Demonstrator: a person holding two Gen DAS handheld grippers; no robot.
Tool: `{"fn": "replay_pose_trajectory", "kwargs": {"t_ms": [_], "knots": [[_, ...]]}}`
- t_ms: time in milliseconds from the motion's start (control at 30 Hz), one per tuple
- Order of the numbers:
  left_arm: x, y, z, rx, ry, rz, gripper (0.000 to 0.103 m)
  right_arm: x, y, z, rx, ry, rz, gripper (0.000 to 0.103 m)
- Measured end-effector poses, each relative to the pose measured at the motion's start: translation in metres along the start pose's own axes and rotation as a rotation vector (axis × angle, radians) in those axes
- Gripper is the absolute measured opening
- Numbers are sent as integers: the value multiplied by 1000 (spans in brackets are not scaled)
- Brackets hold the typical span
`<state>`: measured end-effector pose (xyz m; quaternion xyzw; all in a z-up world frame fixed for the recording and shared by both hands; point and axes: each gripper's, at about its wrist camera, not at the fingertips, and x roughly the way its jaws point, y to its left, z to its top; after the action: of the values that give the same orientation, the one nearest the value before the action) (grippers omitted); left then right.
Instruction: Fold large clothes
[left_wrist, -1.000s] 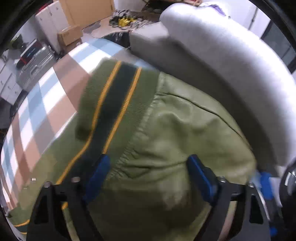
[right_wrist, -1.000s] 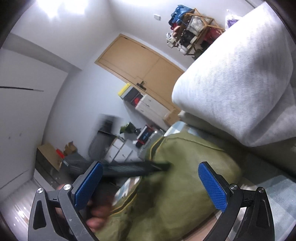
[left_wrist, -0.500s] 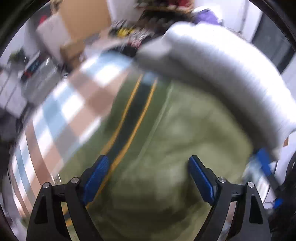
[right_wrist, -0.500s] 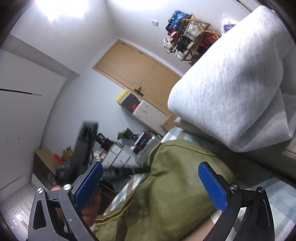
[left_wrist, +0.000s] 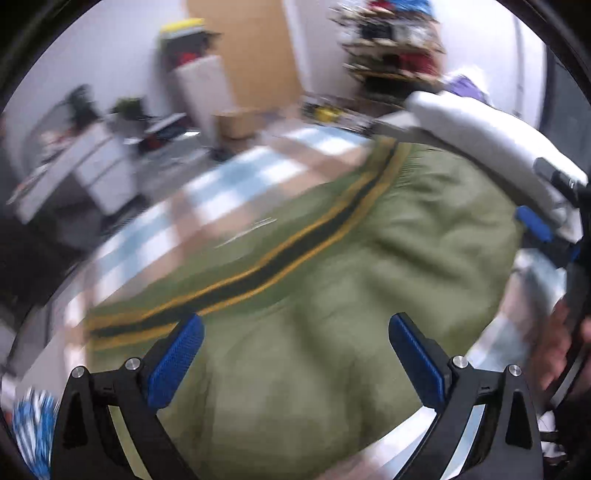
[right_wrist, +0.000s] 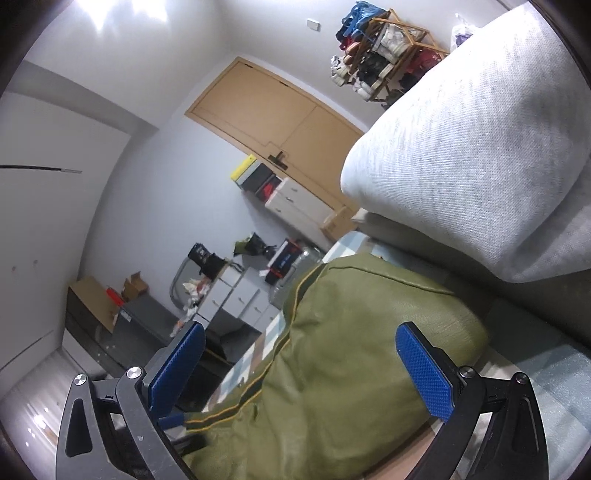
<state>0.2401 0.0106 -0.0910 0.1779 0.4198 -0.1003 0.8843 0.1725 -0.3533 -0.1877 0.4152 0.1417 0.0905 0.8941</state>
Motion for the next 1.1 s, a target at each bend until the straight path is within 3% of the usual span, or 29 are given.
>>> {"fn": "replay_pose_trajectory", "kwargs": {"t_ms": [67, 200, 233, 333, 433, 567, 667, 700, 767, 800, 933, 1000, 1100], "knots": [[11, 30, -23, -90, 19, 53, 98, 1, 0, -1, -1, 6, -18, 103], [64, 67, -63, -261, 136, -9, 100, 11, 9, -5, -56, 61, -38, 103], [69, 70, -68, -293, 118, -41, 101, 16, 15, -8, -88, 79, -46, 103], [71, 66, -69, -304, 72, -41, 102, 27, 38, -18, -205, 142, -83, 103], [77, 65, -71, -313, 36, -63, 102, 55, 77, -37, -367, 282, -103, 103], [61, 71, -83, -330, 28, -91, 102, 103, 124, -60, -653, 431, -256, 103], [48, 67, -82, -333, 22, -87, 102, 144, 112, -71, -715, 559, -436, 103], [47, 68, -83, -334, 19, -90, 102, 156, 108, -81, -787, 608, -495, 103], [45, 70, -86, -338, 15, -98, 102, 163, 116, -102, -976, 601, -563, 103], [44, 69, -87, -339, 13, -97, 102, 166, 117, -108, -1012, 612, -591, 103], [38, 70, -91, -336, 1, -98, 102, 163, 121, -91, -912, 640, -571, 103], [25, 74, -91, -331, 14, -102, 101, 137, 126, -82, -833, 568, -439, 103], [-8, 91, -90, -331, -75, -18, 101, 96, 124, -83, -746, 482, -264, 103]]}}
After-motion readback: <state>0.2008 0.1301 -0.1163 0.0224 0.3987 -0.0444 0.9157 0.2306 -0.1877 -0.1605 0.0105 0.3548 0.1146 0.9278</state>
